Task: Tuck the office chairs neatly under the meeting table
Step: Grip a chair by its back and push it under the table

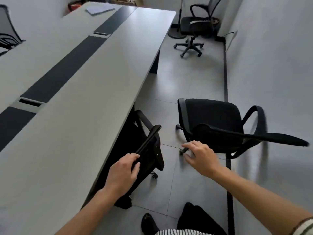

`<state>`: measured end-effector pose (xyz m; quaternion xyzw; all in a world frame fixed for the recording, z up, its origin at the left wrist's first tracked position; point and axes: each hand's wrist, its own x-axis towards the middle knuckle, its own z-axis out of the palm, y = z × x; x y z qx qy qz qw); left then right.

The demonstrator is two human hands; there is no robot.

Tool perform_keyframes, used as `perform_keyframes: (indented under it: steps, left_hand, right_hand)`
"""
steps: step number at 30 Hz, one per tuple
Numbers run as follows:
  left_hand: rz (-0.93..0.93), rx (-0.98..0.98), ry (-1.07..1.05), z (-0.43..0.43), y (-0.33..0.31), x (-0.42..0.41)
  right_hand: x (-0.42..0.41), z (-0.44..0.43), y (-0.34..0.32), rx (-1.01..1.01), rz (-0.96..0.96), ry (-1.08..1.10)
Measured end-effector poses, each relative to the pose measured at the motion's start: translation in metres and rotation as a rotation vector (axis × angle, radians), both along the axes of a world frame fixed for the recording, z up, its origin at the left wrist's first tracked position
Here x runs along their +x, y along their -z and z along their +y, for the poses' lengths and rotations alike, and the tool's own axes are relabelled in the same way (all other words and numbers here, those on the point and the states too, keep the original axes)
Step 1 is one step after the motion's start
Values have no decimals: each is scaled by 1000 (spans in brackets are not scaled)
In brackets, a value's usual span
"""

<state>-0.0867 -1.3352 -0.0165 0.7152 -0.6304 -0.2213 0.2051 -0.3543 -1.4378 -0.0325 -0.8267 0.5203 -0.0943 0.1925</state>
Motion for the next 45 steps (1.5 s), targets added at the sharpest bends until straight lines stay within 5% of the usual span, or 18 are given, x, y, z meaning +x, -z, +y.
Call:
perform_keyframes:
  steps: [11, 20, 31, 45]
  left_hand:
    - [-5, -95, 372, -148, -5, -179]
    - [-355, 81, 602, -247, 66, -289]
    - [-394, 68, 424, -328, 83, -285]
    - [-410, 14, 296, -510, 89, -261]
  right_hand:
    - [-228, -53, -10, -8, 33, 593]
    - [-327, -132, 56, 222, 498, 351]
    - [-325, -230, 73, 132, 445, 307]
    - [-325, -492, 56, 249, 476, 71]
